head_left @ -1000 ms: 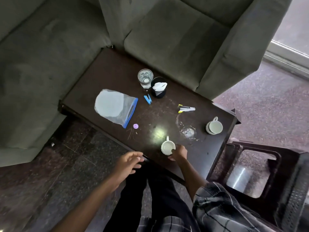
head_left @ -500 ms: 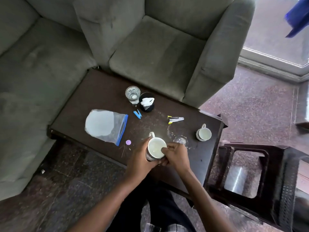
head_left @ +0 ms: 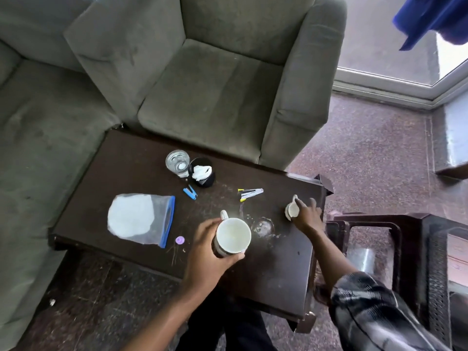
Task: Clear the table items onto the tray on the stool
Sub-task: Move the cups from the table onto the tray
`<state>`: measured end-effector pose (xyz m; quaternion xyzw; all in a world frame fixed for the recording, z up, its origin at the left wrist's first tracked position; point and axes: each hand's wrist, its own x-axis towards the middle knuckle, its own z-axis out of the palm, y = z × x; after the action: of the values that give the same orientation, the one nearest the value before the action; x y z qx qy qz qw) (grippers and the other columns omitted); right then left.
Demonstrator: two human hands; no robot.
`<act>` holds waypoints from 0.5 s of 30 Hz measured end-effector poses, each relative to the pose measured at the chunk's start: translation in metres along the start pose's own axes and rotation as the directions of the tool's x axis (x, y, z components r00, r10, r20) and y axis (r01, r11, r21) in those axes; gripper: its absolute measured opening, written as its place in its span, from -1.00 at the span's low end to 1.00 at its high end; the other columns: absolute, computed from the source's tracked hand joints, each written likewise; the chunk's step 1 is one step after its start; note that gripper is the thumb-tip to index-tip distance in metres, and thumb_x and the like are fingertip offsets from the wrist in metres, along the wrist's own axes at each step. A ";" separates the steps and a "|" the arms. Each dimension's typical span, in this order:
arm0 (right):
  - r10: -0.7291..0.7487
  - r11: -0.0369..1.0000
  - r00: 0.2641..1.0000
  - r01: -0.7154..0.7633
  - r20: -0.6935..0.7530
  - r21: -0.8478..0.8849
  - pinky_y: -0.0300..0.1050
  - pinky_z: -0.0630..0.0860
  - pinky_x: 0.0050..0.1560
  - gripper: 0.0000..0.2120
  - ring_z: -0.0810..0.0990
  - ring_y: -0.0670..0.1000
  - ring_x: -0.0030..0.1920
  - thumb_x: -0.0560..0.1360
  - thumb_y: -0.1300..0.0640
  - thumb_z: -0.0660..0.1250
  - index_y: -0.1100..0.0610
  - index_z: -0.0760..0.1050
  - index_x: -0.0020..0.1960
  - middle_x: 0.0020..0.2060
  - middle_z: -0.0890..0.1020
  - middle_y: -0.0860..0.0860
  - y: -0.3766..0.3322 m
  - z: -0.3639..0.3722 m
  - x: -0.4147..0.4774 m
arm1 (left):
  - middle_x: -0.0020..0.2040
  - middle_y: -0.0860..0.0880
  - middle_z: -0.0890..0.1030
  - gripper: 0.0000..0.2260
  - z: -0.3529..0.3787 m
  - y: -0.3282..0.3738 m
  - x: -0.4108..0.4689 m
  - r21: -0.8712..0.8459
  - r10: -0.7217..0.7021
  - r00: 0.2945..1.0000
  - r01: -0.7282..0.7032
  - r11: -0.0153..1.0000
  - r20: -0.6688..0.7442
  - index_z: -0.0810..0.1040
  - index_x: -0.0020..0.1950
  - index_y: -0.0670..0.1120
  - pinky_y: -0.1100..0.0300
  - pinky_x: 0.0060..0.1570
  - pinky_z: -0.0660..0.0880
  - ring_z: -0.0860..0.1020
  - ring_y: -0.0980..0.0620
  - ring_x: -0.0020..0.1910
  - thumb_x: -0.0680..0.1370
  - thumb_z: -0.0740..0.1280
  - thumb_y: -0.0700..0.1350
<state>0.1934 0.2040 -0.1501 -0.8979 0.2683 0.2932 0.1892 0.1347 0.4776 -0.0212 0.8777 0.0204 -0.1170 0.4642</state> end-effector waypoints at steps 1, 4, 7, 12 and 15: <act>-0.024 0.999 0.999 0.025 0.036 -0.022 0.08 0.33 0.27 -0.39 0.17 0.28 0.41 0.46 0.10 0.29 -0.10 0.16 0.45 0.49 0.08 0.14 0.004 0.005 0.010 | 0.11 0.14 0.47 -0.39 -0.001 0.001 0.000 -0.008 -0.001 1.000 0.001 1.000 -0.003 0.53 0.19 -0.02 0.61 0.06 0.28 0.38 0.45 0.12 0.17 0.60 -0.03; -0.004 1.000 0.995 0.002 0.095 0.028 0.08 0.32 0.27 -0.30 0.14 0.27 0.44 0.42 0.05 0.34 -0.13 0.09 0.46 0.50 0.07 0.14 0.006 0.019 0.033 | 0.09 0.22 0.48 -0.42 -0.006 0.000 0.001 -0.031 -0.021 1.000 0.021 0.999 -0.013 0.52 0.14 0.08 0.49 0.05 0.38 0.45 0.34 0.11 0.15 0.49 0.17; 0.046 0.992 0.996 -0.054 0.070 0.112 0.09 0.39 0.22 -0.36 0.33 0.31 0.29 0.43 0.07 0.38 -0.10 0.18 0.43 0.36 0.22 0.18 0.004 0.026 0.039 | 0.06 0.26 0.50 -0.47 -0.011 -0.004 0.003 0.003 -0.022 0.998 0.022 1.000 -0.062 0.47 0.07 0.23 0.24 0.07 0.47 0.50 0.24 0.09 0.14 0.48 0.23; 0.079 0.989 0.997 -0.075 -0.027 0.128 0.06 0.46 0.13 -0.41 0.47 0.30 0.18 0.42 0.12 0.36 -0.06 0.28 0.40 0.22 0.37 0.20 0.003 0.028 0.034 | 0.09 0.23 0.51 -0.46 -0.018 -0.005 0.002 0.019 -0.053 0.995 0.055 0.998 -0.082 0.47 0.08 0.22 0.08 0.10 0.51 0.48 0.23 0.11 0.14 0.47 0.25; 0.031 0.981 0.999 -0.025 -0.025 0.190 0.06 0.47 0.10 -0.44 0.50 0.28 0.16 0.39 0.09 0.38 -0.08 0.34 0.36 0.17 0.41 0.18 -0.004 0.024 0.010 | 0.08 0.27 0.50 -0.50 -0.022 0.002 -0.003 0.023 -0.037 0.997 0.038 0.999 -0.065 0.43 0.04 0.33 0.17 0.07 0.50 0.46 0.32 0.11 0.14 0.46 0.24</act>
<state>0.1924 0.2153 -0.1735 -0.8759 0.3103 0.2564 0.2660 0.1360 0.4944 -0.0068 0.8861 0.0502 -0.0976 0.4502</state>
